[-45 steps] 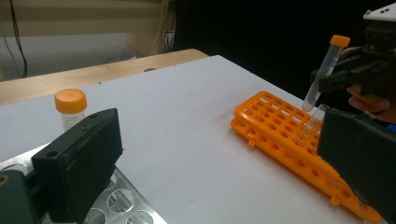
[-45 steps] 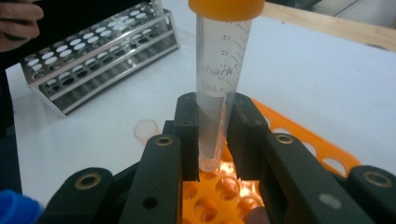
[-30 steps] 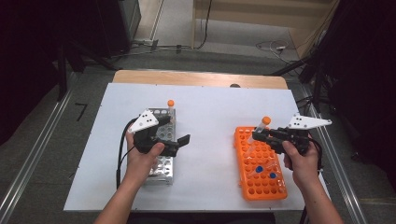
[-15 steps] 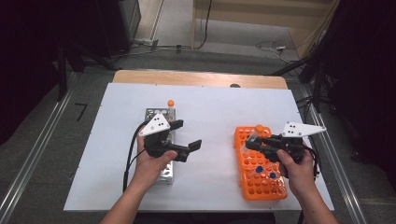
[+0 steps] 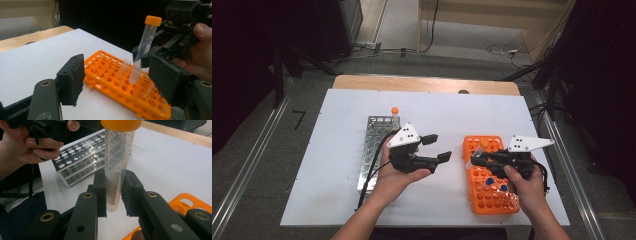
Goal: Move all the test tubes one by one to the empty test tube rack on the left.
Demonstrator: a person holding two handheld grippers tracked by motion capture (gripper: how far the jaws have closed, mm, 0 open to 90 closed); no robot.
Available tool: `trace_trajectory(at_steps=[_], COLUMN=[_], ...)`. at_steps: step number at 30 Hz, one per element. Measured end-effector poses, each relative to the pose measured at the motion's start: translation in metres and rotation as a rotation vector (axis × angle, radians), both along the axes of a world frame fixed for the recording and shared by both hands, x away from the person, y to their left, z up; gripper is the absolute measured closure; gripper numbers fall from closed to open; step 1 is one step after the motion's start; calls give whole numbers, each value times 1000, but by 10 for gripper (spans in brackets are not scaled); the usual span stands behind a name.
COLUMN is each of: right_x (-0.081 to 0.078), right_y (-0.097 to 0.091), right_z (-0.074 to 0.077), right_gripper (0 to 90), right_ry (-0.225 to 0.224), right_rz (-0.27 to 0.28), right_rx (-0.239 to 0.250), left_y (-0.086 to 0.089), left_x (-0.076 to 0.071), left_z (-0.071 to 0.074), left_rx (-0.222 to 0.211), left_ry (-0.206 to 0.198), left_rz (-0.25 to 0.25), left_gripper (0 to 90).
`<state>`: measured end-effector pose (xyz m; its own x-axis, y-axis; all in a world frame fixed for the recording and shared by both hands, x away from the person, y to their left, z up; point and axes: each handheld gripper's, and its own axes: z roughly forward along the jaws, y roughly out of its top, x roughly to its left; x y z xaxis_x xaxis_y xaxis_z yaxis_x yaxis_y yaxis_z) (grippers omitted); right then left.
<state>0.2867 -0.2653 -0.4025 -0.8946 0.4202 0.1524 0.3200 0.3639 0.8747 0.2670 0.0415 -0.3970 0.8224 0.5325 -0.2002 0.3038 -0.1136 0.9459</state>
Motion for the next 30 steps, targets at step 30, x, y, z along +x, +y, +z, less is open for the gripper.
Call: trace_trajectory(at_steps=[30], right_x=[-7], right_y=[16], right_z=[2], right_gripper=[723], right_ry=[-18], right_rz=[78], right_rx=[-35], left_y=[-56], left_x=[11], left_z=[6], left_rx=[8], left_ry=[-14], left_rz=[-210], left_gripper=[672])
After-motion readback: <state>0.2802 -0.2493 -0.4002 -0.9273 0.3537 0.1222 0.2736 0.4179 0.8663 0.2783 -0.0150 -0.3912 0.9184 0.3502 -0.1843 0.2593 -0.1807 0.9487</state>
